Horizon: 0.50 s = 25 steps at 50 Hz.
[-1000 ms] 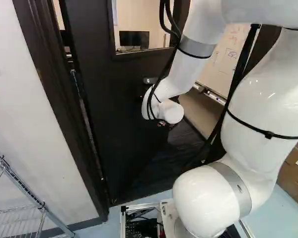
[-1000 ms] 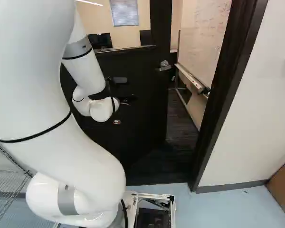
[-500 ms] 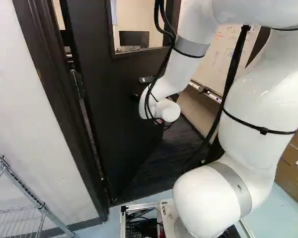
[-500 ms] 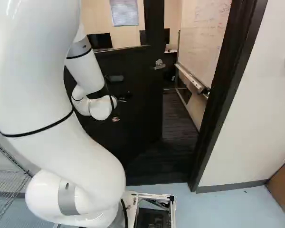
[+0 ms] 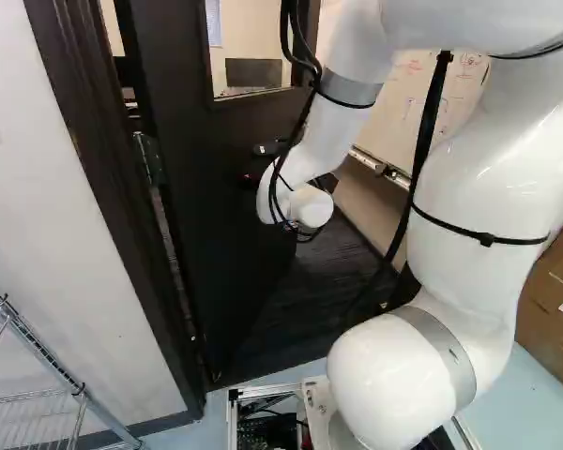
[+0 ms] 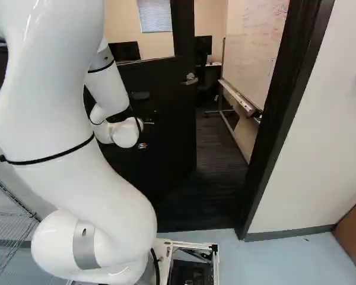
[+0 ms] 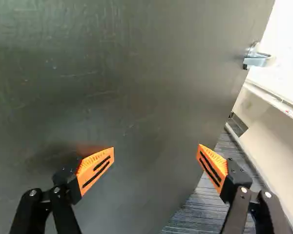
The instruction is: Open the door and move inside
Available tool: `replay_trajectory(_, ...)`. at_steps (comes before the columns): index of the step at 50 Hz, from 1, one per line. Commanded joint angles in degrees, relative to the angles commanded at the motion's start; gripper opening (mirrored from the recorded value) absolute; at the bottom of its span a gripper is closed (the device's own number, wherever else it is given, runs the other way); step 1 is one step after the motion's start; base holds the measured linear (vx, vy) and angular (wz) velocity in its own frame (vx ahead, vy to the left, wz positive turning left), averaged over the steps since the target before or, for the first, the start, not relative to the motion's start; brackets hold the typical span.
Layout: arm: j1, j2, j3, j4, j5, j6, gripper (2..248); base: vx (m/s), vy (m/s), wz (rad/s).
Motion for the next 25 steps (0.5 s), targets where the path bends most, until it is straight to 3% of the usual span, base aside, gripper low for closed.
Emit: replay_trajectory(25,1.4,-2.2,-2.5,-4.7,2.5,0.0,247,0.000,0.000,0.000)
